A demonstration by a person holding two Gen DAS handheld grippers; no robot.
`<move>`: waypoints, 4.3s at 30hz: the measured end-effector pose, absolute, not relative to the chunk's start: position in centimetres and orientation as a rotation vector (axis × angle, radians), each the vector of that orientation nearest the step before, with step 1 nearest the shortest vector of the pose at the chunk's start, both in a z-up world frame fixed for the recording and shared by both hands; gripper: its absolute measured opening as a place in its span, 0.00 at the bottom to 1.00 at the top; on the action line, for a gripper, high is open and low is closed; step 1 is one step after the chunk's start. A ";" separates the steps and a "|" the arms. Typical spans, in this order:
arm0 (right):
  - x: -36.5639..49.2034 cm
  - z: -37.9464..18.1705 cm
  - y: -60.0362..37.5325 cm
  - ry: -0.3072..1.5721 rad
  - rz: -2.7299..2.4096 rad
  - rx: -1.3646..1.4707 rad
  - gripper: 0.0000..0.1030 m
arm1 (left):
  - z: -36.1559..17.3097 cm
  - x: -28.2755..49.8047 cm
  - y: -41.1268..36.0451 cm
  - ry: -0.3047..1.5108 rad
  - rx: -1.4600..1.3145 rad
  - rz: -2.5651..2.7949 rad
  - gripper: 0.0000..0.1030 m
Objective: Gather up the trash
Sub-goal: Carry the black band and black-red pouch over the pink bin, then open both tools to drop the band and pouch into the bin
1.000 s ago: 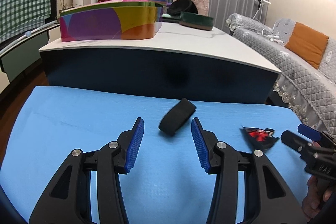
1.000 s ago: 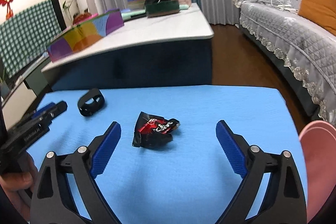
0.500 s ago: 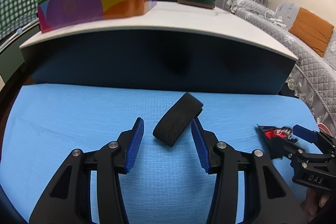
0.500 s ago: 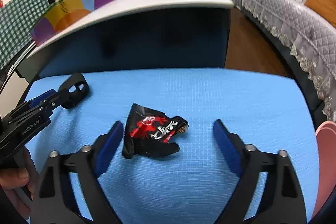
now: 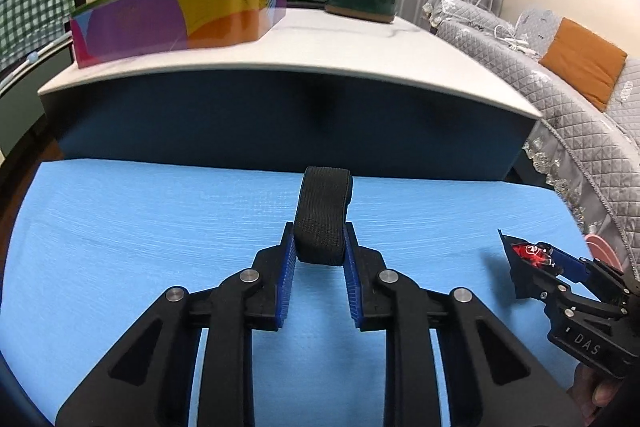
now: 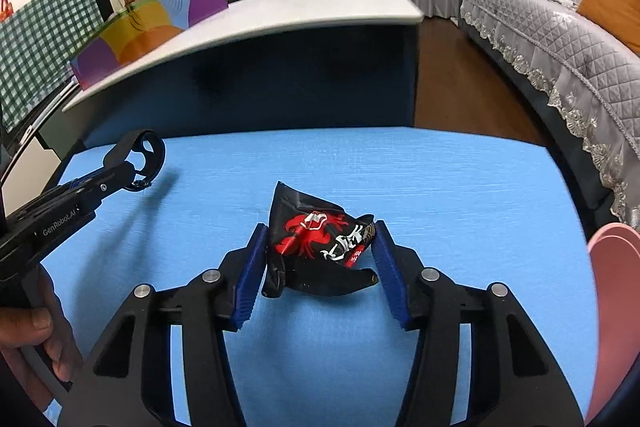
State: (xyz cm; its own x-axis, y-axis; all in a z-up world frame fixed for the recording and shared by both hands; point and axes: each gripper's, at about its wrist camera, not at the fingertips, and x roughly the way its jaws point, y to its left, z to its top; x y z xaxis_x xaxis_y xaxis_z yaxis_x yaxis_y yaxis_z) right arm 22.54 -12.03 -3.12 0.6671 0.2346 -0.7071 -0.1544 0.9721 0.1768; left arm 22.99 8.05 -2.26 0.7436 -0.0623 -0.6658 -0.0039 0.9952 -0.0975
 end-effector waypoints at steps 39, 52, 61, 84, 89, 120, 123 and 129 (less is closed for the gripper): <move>3.7 9.4 -24.5 0.511 0.061 0.098 0.51 | 5.2 7.4 -1.2 0.563 -0.055 -0.199 0.22; 3.1 8.0 -28.4 0.526 -0.017 0.120 0.51 | 4.6 7.7 -5.8 0.567 -0.049 -0.285 0.22; 3.3 7.0 -30.3 0.538 -0.064 0.128 0.51 | 3.9 8.4 -8.4 0.578 -0.039 -0.332 0.22; 4.0 5.0 -35.2 0.562 -0.170 0.165 0.51 | 2.2 10.1 -14.2 0.607 -0.027 -0.432 0.22; 4.4 4.5 -35.8 0.566 -0.186 0.172 0.51 | 1.8 10.5 -15.4 0.611 -0.020 -0.452 0.22; 8.0 -1.0 -40.9 0.650 -0.301 0.197 0.51 | -1.0 13.3 -24.4 0.607 0.038 -0.599 0.22; 8.1 -1.3 -41.3 0.663 -0.311 0.195 0.55 | -1.2 13.3 -25.1 0.612 0.048 -0.617 0.23; 7.7 -1.4 -42.1 0.677 -0.352 0.218 0.67 | -0.6 12.8 -25.1 0.590 0.047 -0.630 0.38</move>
